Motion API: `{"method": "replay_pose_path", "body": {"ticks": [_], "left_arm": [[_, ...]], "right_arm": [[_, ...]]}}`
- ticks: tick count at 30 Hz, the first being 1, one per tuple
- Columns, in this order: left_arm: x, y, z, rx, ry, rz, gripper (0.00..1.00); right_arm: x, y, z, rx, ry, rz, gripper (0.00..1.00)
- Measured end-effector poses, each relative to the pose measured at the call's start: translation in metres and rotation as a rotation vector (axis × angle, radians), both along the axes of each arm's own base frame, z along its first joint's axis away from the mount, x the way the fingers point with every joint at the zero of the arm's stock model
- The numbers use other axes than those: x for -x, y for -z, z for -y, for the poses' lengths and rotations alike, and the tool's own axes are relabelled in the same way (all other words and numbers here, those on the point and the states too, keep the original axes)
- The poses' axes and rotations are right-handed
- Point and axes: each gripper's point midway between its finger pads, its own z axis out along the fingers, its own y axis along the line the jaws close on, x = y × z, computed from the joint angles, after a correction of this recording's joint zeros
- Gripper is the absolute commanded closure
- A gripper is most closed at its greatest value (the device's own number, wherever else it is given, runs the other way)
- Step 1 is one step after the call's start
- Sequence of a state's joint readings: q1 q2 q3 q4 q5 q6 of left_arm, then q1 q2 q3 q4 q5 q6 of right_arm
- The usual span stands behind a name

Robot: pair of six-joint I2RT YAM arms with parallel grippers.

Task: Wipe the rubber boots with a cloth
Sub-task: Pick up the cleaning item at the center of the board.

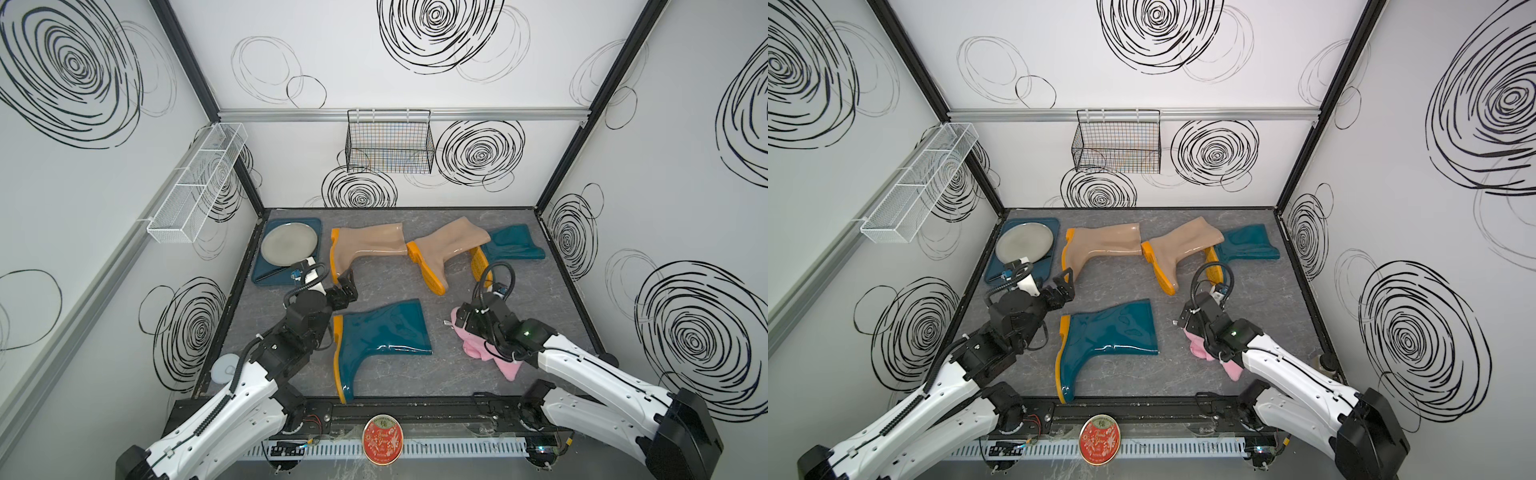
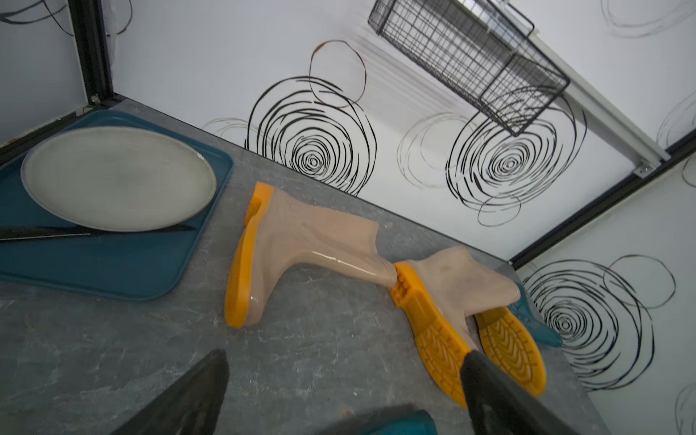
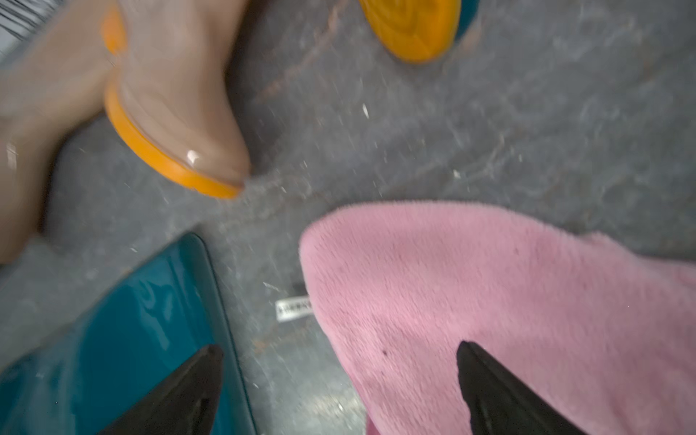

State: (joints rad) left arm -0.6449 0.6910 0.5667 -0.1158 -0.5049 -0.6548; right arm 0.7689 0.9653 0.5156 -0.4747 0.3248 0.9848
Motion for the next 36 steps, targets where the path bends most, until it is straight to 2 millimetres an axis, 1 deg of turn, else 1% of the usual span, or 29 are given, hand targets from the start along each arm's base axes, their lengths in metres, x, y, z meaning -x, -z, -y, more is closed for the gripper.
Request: {"method": "replay_pose_path", "body": {"ticks": [1,3,6,8,10,12,13,14,15,16,20,23,27,28,31,33,34,36], "left_arm": [[0.006,0.007,0.002,-0.021,0.006,-0.025,0.01],[0.016,0.019,0.005,-0.06,0.016,-0.072,0.01],[0.031,0.037,0.012,-0.136,0.043,-0.138,0.01],[0.04,0.043,0.018,-0.181,0.063,-0.164,0.01],[0.048,0.046,0.023,-0.214,0.082,-0.179,0.01],[0.055,0.05,0.026,-0.246,0.093,-0.195,0.01],[0.057,0.052,0.027,-0.256,0.097,-0.202,0.01],[0.06,0.055,0.028,-0.27,0.101,-0.214,0.01],[0.063,0.057,0.029,-0.28,0.108,-0.224,0.01],[0.066,0.058,0.029,-0.283,0.113,-0.231,0.01],[0.076,0.067,0.03,-0.298,0.137,-0.266,0.01],[0.083,0.071,0.03,-0.296,0.152,-0.288,0.01],[0.087,0.075,0.032,-0.266,0.175,-0.31,0.01],[0.088,0.076,0.034,-0.261,0.181,-0.314,0.01],[0.087,0.077,0.041,-0.259,0.203,-0.315,0.01],[0.084,0.076,0.05,-0.282,0.224,-0.312,0.01],[0.082,0.074,0.056,-0.3,0.236,-0.31,0.01],[0.076,0.069,0.071,-0.337,0.264,-0.304,0.01]], "right_arm": [[0.009,0.011,0.003,0.024,0.003,-0.027,0.0],[0.017,0.026,0.013,0.064,0.032,-0.067,0.0],[0.021,0.04,0.024,0.125,0.089,-0.113,0.0],[0.023,0.048,0.029,0.165,0.114,-0.139,0.03],[0.024,0.056,0.034,0.207,0.128,-0.162,0.12],[0.024,0.061,0.035,0.24,0.126,-0.18,0.3],[0.023,0.062,0.035,0.254,0.124,-0.187,0.37],[0.022,0.063,0.035,0.261,0.123,-0.188,0.46],[0.021,0.063,0.034,0.259,0.119,-0.186,0.53],[0.021,0.062,0.032,0.252,0.12,-0.183,0.56],[0.017,0.059,0.025,0.2,0.101,-0.162,0.75],[0.015,0.056,0.023,0.154,0.104,-0.15,0.79],[0.013,0.051,0.025,0.106,0.107,-0.14,0.97],[0.011,0.048,0.026,0.092,0.107,-0.135,1.0],[0.005,0.037,0.028,0.049,0.12,-0.104,1.0],[-0.001,0.023,0.032,0.026,0.13,-0.067,1.0],[-0.004,0.014,0.034,0.017,0.133,-0.044,1.0],[-0.015,-0.016,0.037,-0.005,0.135,0.04,1.0]]}}
